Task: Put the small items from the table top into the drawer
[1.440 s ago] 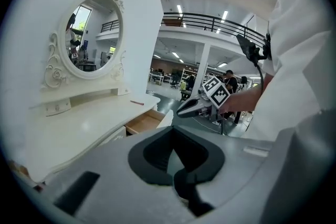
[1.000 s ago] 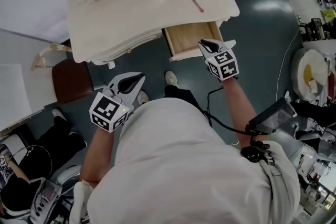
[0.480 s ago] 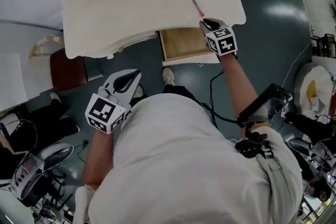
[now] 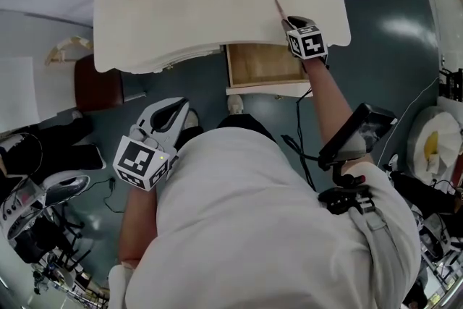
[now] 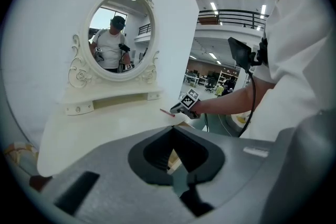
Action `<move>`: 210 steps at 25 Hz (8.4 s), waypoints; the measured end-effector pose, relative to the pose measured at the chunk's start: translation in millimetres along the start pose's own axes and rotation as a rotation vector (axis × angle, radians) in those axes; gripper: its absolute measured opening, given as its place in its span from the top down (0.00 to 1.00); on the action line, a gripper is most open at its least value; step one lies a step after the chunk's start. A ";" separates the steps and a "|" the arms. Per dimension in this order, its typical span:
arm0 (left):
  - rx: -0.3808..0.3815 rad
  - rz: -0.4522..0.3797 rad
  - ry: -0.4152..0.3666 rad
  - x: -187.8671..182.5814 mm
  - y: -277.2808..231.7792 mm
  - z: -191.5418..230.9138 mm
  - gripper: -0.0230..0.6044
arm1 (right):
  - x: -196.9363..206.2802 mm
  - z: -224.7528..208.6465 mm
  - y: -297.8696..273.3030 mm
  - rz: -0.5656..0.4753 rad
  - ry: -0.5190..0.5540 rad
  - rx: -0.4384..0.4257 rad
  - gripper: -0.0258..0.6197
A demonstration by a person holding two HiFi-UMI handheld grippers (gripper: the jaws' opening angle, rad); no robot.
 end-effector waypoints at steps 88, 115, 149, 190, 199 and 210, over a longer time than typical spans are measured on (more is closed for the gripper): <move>-0.038 0.060 0.049 46.9 44.3 25.2 0.96 | 134.5 113.0 -92.3 0.393 0.114 -0.160 0.89; -0.072 0.078 0.077 45.5 48.3 14.8 0.96 | 156.4 141.5 -106.6 0.499 0.388 -0.261 0.88; 0.100 -0.026 -0.016 52.9 48.8 39.6 0.96 | 122.6 127.2 -29.2 0.353 0.234 -0.078 0.96; 0.329 -0.074 -0.143 154.4 143.8 66.1 0.96 | 143.0 405.5 111.6 0.057 0.063 -0.143 0.96; 0.323 -0.076 -0.125 163.9 149.6 66.8 0.96 | 139.0 420.7 111.7 0.055 0.086 -0.163 0.96; 0.317 -0.076 -0.113 164.9 157.5 73.2 0.96 | 125.9 435.3 112.3 0.048 0.112 -0.182 0.96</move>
Point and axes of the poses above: the fingertips, and each gripper's own axes: y backward along the fingers, z to its left, x out of its underside, the point moved 4 cm from there along y, backward along the fingers, and after that the axes turned 11 degrees about -y, right-handed, at the moved point
